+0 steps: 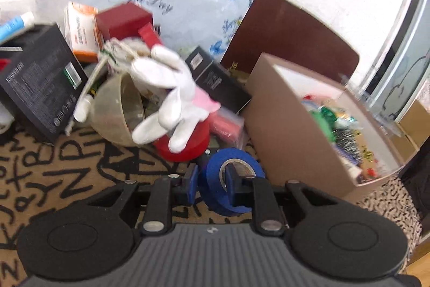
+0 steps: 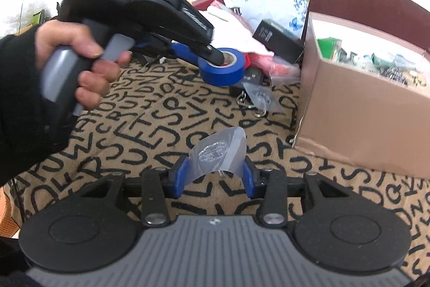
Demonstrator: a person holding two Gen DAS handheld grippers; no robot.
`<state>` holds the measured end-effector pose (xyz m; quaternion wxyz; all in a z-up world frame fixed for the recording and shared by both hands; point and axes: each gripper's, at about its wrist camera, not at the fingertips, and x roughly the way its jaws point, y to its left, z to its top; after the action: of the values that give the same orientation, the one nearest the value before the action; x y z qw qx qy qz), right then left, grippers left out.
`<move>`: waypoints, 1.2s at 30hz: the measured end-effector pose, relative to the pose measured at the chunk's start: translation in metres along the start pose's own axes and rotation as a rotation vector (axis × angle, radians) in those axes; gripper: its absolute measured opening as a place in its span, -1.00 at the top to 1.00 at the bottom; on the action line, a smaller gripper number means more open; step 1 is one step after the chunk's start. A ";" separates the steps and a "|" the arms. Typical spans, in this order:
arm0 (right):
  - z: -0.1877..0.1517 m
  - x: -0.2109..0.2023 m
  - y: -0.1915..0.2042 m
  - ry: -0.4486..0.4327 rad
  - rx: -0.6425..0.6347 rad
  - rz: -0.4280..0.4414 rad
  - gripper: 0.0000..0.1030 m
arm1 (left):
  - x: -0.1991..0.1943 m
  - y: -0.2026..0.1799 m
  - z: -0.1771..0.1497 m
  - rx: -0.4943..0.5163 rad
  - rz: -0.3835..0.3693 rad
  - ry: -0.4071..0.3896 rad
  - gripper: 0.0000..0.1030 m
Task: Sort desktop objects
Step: 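Grasp the blue tape roll with the left gripper while right gripper holds the hook packet, then drop the blue tape and hook packet into the cardboard box, opening both grippers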
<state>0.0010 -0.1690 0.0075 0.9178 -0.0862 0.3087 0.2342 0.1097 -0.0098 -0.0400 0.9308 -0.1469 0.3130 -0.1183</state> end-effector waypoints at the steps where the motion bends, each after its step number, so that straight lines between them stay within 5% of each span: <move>1: 0.002 -0.002 0.000 -0.009 -0.001 -0.001 0.21 | -0.005 -0.001 0.003 0.003 -0.005 -0.009 0.58; 12: 0.040 -0.054 -0.033 -0.166 -0.005 -0.117 0.21 | -0.040 -0.064 0.044 0.095 -0.162 -0.076 0.57; 20: 0.064 -0.078 -0.098 -0.248 0.017 -0.305 0.21 | -0.008 -0.129 0.069 0.150 -0.250 -0.047 0.57; 29: 0.067 -0.054 -0.182 -0.202 0.113 -0.431 0.21 | 0.060 -0.165 0.065 0.180 -0.254 0.047 0.57; 36: 0.059 -0.025 -0.223 -0.140 0.161 -0.451 0.10 | 0.098 -0.169 0.061 0.201 -0.221 0.092 0.56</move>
<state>0.1224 -0.3558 0.0726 0.9700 -0.0632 0.2349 0.0036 0.2017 -0.1857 0.0111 0.9069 -0.0812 0.3238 -0.2572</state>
